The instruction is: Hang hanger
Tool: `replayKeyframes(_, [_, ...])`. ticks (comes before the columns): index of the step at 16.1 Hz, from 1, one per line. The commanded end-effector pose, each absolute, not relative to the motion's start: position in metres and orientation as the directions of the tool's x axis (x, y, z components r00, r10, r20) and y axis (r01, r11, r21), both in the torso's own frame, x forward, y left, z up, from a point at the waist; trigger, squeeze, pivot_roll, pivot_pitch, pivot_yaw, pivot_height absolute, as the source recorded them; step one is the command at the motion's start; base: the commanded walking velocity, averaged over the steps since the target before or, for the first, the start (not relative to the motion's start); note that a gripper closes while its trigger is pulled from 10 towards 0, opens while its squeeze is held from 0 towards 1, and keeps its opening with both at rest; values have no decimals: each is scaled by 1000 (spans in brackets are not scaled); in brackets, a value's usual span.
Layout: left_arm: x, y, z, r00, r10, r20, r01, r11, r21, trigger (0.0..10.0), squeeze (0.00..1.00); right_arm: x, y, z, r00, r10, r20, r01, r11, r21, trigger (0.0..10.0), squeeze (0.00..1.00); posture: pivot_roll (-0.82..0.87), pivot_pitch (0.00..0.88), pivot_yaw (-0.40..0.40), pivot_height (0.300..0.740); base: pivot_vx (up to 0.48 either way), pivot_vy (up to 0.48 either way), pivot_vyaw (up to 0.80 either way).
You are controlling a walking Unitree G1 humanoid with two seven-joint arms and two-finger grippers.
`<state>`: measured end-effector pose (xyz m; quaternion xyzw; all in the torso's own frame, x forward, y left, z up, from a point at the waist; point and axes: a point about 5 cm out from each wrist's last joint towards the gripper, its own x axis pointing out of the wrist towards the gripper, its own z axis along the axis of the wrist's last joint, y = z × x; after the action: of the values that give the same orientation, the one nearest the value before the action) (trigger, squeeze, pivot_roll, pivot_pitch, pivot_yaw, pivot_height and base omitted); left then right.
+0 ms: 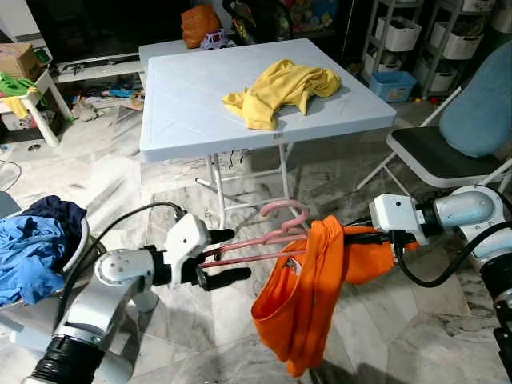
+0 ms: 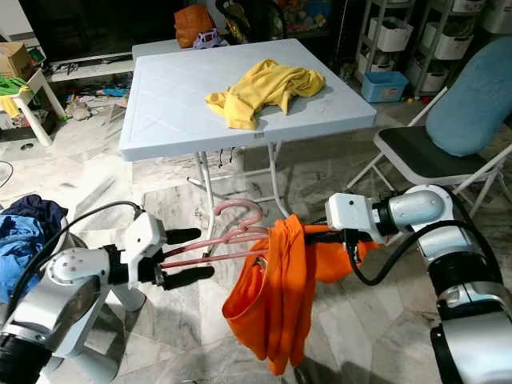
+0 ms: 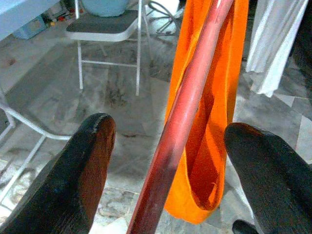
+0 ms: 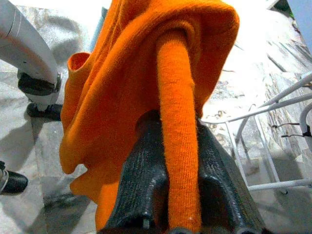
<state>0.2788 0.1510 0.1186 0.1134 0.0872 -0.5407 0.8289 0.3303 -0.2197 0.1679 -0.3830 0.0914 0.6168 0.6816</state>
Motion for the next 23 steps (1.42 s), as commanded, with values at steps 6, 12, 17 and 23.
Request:
replayKeyframes(6, [285, 153, 133, 361, -901, -243, 933, 345, 104, 0, 0, 332, -213, 176, 213, 795, -569, -895, -75, -439, 10000, 0, -14, 0, 34, 740, 0, 0, 0])
replayKeyframes(12, [279, 150, 127, 293, -918, -267, 956, 287, 63, 0, 0, 332, -215, 176, 213, 791, -574, -896, -75, -437, 10000, 0, -20, 0, 37, 740, 0, 0, 0])
replayKeyframes(17, [282, 149, 130, 281, -924, -260, 960, 275, 58, 0, 0, 332, -214, 174, 213, 790, -575, -897, -74, -435, 10000, 0, -17, 0, 37, 740, 0, 0, 0])
replayKeyframes(23, [283, 147, 130, 275, -926, -257, 961, 271, 52, 0, 0, 334, -211, 175, 217, 791, -573, -894, -74, -442, 10000, 0, -15, 0, 30, 740, 0, 0, 0])
